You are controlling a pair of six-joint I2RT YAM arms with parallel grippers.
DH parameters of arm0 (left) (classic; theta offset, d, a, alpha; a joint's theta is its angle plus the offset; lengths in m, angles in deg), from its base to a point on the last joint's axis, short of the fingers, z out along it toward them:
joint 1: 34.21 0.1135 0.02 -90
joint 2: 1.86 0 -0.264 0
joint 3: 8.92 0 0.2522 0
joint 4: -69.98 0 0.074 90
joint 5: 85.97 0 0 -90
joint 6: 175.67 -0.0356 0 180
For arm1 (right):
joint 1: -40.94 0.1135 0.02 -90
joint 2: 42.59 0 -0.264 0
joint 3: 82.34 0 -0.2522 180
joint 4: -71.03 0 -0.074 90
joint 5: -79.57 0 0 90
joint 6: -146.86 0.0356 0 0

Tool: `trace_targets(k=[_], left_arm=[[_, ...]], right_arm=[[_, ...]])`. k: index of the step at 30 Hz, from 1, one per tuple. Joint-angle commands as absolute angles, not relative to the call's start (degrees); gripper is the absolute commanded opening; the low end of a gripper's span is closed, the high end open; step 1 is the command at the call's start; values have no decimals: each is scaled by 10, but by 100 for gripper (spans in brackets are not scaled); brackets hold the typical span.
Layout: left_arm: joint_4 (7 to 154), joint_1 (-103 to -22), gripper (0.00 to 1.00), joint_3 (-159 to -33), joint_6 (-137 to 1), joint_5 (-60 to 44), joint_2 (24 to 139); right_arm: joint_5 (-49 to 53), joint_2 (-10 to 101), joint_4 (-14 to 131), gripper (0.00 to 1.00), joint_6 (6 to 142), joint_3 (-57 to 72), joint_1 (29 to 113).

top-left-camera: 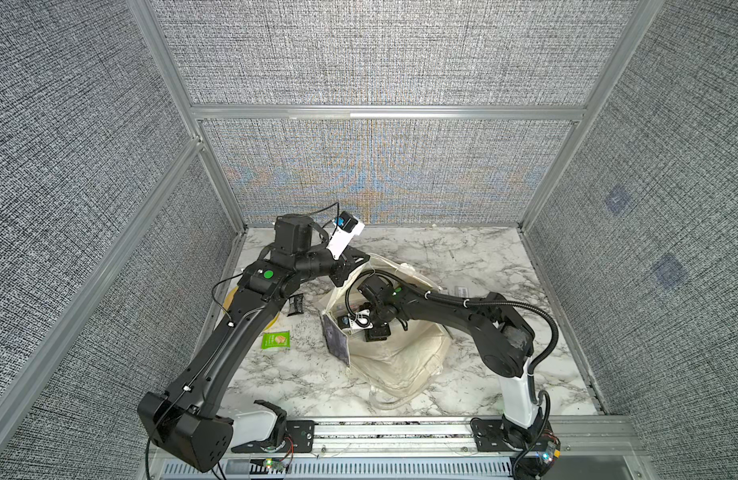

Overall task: Take out the compass set from the canvas bag
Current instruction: Pick up the compass set from the canvas bag.

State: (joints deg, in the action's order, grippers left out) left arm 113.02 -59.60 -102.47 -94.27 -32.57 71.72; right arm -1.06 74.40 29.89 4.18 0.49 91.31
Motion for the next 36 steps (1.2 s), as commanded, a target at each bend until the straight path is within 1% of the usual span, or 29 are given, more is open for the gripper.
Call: trace_targets(k=[1, 4, 9, 15, 20, 29, 33, 36], left_arm=[[1111, -596, 0, -1027, -945, -339, 716], [1110, -595, 0, -1027, -945, -338, 716], [1113, -594, 0, -1028, -945, -340, 719], [1112, -593, 0, -1028, -945, -337, 715], [1113, -593, 0, -1027, -945, -335, 712], [1111, -593, 0, -1027, -944, -337, 712], [1112, -593, 0, -1026, -945, -334, 710], [1111, -593, 0, -1026, -945, -334, 711]], right_arm=[[-76, 740, 329, 67, 24, 25, 922], [-97, 721, 360, 59, 25, 45, 929], [-122, 682, 407, 48, 29, 74, 939], [-125, 670, 412, 39, 36, 79, 939], [-124, 675, 407, 36, 45, 75, 939], [-138, 699, 399, 37, 36, 62, 939], [-134, 688, 390, 27, 50, 50, 941], [-133, 672, 382, 22, 56, 49, 941]])
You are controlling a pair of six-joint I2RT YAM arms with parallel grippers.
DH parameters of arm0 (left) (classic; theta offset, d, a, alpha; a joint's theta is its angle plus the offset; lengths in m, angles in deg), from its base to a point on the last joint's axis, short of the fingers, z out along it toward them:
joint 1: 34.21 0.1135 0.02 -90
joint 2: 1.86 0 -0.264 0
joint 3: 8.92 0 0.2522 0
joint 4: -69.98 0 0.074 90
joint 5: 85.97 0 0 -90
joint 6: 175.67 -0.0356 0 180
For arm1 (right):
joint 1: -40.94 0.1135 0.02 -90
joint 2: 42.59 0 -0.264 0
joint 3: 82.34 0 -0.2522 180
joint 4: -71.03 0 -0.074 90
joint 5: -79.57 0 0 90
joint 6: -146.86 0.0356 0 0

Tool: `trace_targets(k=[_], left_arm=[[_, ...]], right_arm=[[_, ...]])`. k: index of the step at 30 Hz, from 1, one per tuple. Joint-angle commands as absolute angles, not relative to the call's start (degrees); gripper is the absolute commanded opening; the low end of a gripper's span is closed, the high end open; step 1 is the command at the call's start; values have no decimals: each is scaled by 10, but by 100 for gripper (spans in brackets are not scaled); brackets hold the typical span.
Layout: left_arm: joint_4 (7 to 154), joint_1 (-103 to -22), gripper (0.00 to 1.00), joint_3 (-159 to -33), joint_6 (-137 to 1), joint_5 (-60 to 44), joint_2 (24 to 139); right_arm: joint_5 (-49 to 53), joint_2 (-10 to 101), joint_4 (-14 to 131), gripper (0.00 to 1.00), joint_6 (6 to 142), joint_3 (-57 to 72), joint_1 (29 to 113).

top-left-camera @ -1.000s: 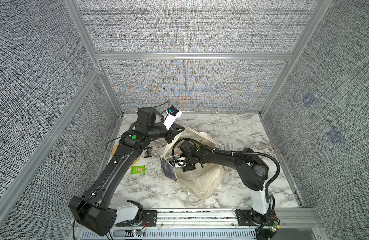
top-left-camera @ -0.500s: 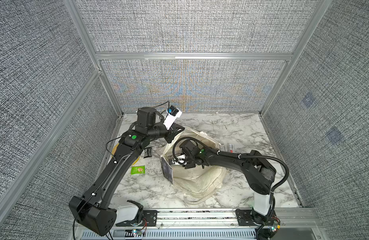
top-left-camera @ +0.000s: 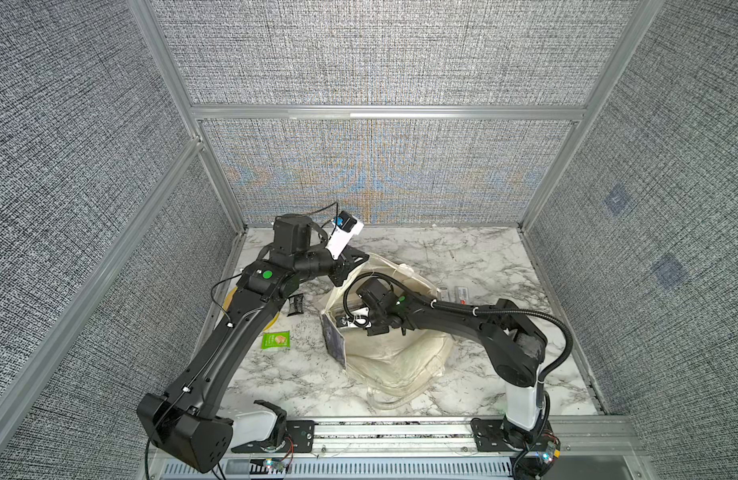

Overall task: Take out the compass set from the canvas bag
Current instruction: Pick up the compass set from the canvas bag.

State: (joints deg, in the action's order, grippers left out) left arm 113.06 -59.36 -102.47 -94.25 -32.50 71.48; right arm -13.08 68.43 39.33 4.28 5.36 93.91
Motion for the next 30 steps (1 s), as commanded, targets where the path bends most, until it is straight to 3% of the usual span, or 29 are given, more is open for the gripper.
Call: trace_targets(k=[1, 15, 24, 30], left_arm=[[1111, -593, 0, -1026, -944, -334, 711], [1100, -593, 0, -1024, -936, -330, 715], [1091, -593, 0, -1022, -930, -324, 713], [1086, -593, 0, -1023, -926, -318, 716]], right_arm=[[-133, 668, 379, 22, 57, 49, 941], [-129, 583, 291, 18, 113, 43, 959], [-175, 465, 162, 14, 248, 39, 979], [-151, 385, 74, 14, 308, 16, 1012]])
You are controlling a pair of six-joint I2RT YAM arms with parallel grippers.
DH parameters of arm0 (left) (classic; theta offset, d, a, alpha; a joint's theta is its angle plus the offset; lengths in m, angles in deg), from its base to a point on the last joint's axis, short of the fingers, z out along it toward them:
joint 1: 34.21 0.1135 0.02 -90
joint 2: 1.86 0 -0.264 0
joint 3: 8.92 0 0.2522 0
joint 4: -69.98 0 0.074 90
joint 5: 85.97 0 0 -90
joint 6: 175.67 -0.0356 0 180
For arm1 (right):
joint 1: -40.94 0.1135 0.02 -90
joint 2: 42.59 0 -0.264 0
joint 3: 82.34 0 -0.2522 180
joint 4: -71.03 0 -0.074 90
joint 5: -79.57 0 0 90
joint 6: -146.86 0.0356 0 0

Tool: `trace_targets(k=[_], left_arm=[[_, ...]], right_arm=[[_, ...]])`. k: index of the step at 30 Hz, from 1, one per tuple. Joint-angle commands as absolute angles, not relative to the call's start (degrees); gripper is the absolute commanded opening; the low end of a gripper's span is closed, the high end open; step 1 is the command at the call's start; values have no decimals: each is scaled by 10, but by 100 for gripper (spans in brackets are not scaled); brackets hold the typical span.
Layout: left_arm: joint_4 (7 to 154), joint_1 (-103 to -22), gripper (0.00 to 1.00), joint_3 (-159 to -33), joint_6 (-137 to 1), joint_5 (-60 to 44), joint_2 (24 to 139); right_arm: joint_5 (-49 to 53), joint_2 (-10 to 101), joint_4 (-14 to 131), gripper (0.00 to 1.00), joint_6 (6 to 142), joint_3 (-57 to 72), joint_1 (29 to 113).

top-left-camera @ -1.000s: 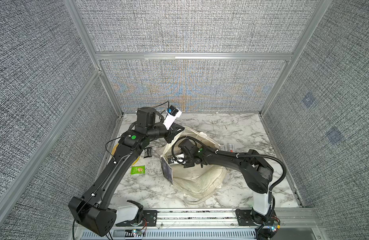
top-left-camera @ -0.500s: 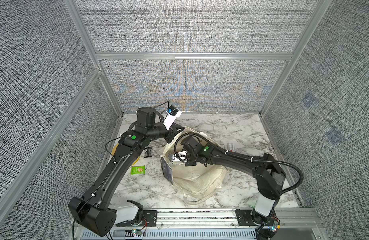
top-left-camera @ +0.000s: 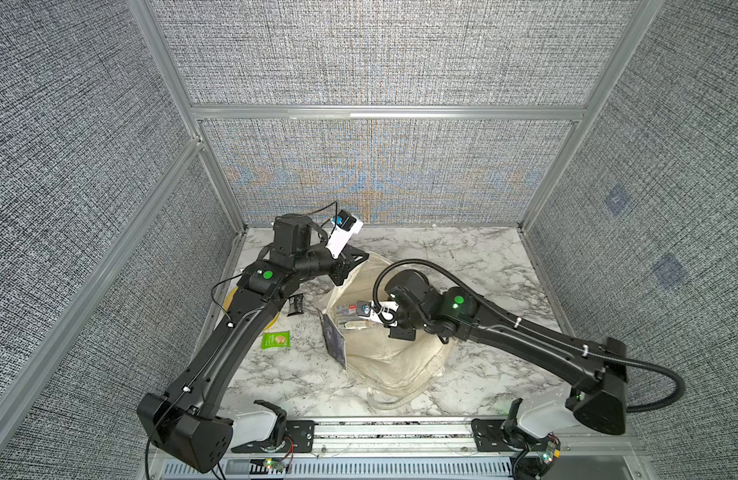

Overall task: Take out the compass set from the canvas bag
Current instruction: Pick up the compass set from the canvas bag.

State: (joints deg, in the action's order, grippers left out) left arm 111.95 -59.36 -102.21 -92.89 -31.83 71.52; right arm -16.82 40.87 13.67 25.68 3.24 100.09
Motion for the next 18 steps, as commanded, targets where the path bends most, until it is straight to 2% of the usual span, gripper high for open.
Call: trace_targets(k=[1, 4, 8, 12, 15, 18], left_arm=[[1086, -593, 0, -1023, -925, -317, 717], [1085, -593, 0, -1023, -924, -315, 720], [1085, -593, 0, -1024, -924, -315, 723], [1081, -593, 0, -1023, -920, -316, 724], [1083, -593, 0, -1022, -920, -317, 724], [1084, -593, 0, -1021, -921, -317, 725]], right_arm=[[-140, 372, 66, 15, 318, 7, 1020], [-100, 322, 62, 14, 353, -19, 1050], [-101, 279, 58, 9, 401, -84, 1082], [-165, 246, 75, 2, 430, -134, 1080], [-239, 226, 102, 0, 447, -146, 1032], [-219, 217, 117, 0, 482, -149, 921]])
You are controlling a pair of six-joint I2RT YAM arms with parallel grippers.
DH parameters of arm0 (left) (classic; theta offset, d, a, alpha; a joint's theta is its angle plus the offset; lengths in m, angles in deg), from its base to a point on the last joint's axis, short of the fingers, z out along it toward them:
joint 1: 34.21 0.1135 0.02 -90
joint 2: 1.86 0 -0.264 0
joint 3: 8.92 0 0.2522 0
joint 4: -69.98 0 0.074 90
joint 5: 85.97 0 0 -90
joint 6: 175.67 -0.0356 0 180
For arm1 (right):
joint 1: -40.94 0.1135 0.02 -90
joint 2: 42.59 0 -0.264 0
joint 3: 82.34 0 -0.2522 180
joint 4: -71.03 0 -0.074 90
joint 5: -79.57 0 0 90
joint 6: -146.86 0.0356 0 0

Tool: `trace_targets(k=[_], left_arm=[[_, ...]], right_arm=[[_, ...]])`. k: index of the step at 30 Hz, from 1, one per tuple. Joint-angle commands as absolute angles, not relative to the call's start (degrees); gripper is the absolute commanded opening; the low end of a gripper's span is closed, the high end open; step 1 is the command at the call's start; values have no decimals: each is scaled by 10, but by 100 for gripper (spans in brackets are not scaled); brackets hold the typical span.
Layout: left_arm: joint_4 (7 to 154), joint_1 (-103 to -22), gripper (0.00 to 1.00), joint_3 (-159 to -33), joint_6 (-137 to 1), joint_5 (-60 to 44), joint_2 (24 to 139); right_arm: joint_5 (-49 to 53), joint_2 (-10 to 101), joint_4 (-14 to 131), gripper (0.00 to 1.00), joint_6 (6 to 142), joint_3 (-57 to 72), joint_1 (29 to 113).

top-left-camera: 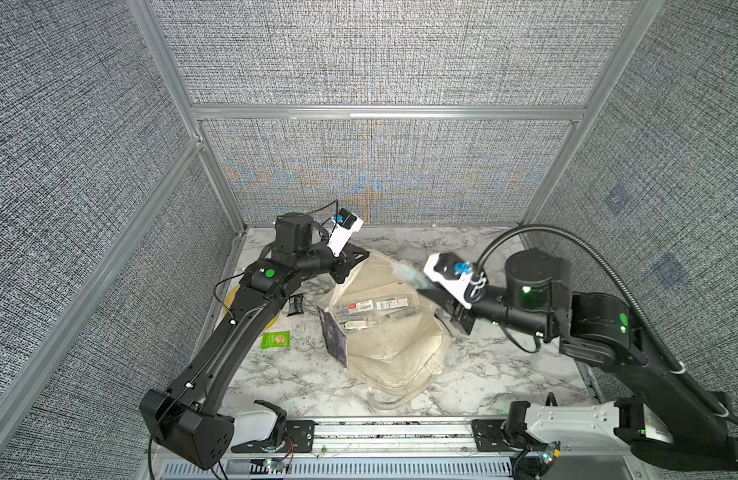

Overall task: Take out the compass set from the canvas bag
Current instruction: Pick up the compass set from the canvas bag, then place the compass set at the center of the board.

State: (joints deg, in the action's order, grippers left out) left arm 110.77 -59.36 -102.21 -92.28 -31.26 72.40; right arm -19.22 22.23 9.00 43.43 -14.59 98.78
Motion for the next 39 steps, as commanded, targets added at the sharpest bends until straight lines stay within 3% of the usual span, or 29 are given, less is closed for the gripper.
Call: trace_targets(k=[1, 9, 15, 27, 35, 39], left_arm=[[1084, -593, 0, -1021, -921, -317, 725], [1083, -593, 0, -1021, -920, -322, 724], [1080, -593, 0, -1021, -917, -331, 725], [1085, -593, 0, -1023, -920, -337, 727], [1084, -593, 0, -1023, -918, -344, 728], [1082, -593, 0, -1025, -915, -350, 731]], right_arm=[[-200, 217, 122, 0, 500, -144, 876], [-103, 269, 169, 0, 697, -26, 540], [-43, 344, 249, 0, 753, 130, 394], [53, 558, 279, 0, 683, 182, 334], [85, 586, 293, 0, 677, 201, 328], [87, 597, 298, 11, 674, 207, 323]])
